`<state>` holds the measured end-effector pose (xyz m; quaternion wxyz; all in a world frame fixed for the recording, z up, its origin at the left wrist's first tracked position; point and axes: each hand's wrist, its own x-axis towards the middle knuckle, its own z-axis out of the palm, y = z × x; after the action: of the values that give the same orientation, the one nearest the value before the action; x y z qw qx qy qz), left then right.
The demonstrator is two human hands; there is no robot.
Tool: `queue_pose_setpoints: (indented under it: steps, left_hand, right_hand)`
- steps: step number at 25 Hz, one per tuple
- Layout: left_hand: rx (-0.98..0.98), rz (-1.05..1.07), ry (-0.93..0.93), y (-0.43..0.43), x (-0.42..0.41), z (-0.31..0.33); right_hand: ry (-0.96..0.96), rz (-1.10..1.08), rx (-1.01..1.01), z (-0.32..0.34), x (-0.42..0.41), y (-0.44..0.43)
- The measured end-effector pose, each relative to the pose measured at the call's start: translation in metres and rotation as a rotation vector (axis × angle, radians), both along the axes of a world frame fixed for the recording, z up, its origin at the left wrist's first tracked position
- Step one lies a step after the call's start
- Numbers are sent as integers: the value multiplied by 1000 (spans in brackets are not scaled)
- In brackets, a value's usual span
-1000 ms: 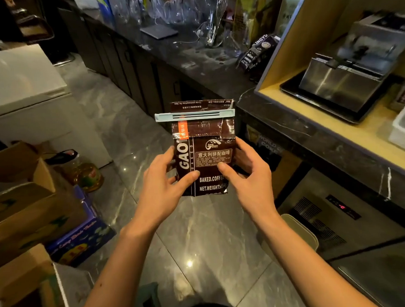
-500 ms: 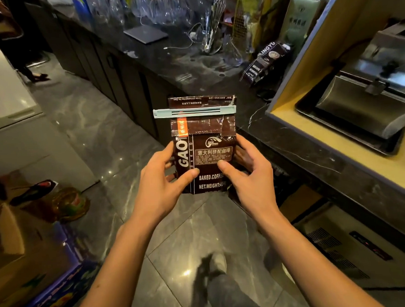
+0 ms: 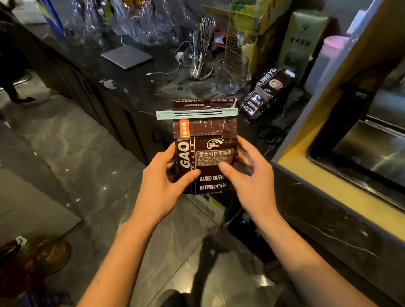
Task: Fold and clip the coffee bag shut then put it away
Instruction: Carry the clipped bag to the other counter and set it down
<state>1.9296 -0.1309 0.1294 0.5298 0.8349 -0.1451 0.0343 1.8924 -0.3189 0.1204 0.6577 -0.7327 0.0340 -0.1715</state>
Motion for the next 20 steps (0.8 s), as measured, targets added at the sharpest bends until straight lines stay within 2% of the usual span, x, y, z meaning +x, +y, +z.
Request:
queue_pose_setpoints:
  steps: [5,13,20]
  left_hand:
    - [-4,-104,-12,-3,96,-5]
    - [-59,-373,53,39,253,-5]
    - [-133,-568,156,27,330,-10]
  right_hand:
    - [-4,-112,13,-3,78,3]
    - [25,-396,19,1,187,63]
    - [24,-601,3,0,237,73]
